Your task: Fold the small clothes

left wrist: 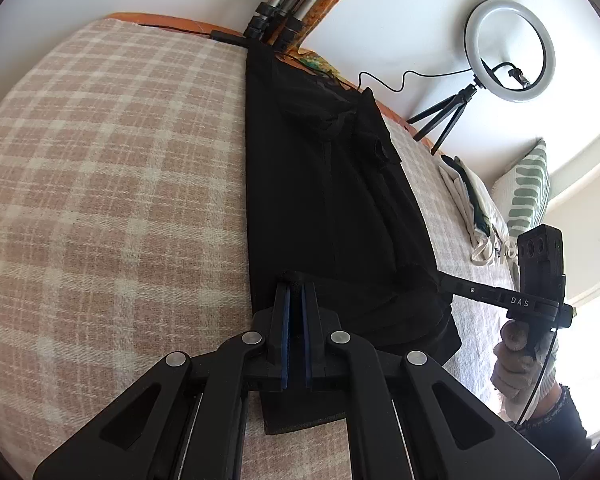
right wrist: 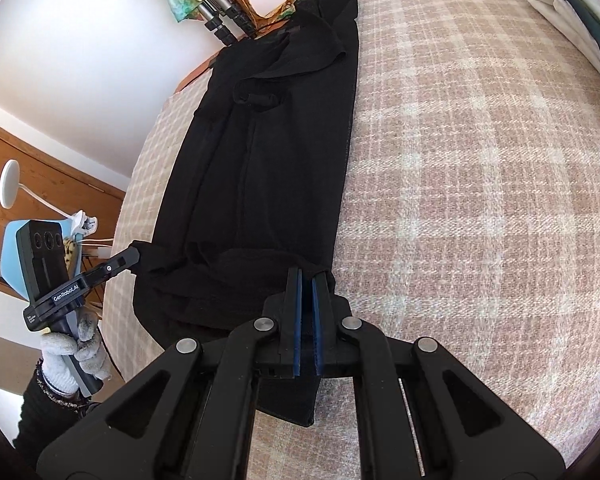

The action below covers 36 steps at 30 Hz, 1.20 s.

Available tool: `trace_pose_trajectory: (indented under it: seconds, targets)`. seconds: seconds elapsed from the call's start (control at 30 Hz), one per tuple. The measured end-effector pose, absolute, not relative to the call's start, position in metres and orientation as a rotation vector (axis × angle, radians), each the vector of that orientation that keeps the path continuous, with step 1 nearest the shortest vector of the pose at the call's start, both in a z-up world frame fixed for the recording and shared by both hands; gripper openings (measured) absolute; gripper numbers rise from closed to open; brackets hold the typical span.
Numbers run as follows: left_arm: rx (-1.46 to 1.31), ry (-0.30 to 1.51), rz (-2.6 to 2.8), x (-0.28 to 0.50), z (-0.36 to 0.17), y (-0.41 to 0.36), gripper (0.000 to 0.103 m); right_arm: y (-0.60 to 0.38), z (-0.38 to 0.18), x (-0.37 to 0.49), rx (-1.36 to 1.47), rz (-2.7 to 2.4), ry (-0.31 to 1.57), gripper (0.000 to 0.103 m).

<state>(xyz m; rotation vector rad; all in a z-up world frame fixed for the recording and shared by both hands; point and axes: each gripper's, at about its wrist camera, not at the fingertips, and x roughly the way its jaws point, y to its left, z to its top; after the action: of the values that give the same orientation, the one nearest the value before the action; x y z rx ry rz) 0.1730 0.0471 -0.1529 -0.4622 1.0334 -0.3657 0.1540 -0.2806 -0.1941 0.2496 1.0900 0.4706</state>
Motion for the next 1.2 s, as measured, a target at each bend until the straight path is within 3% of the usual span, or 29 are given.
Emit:
trace_pose_trajectory:
  seconds: [0.1,0.2,0.37,0.73,1.2]
  targets:
    - [-0.411,1.039,-0.33,0.176,-0.149,0.047,0.015,-0.282,-0.184,0.147,0.218,0.466,1.067,0.01]
    - [-0.375,0.996,-0.336,0.169,-0.138,0.05,0.015,-0.282,-0.166,0.13,0.146,0.464,0.994,0.018]
    - [-0.252,0.968,-0.438,0.144,-0.126,0.034,0.015,-0.271,-0.158,0.109,0.08,0.573,0.973,0.019]
    - [-0.152,1.103,-0.487,0.145,-0.158,0.005,0.015,-0.237,-0.197,0.111,-0.074,0.588,1.061,0.019]
    - [-0.115,0.947,-0.318,0.191,-0.139,0.02,0.015,-0.257,-0.165,0.159,0.016,0.445,0.952,0.019]
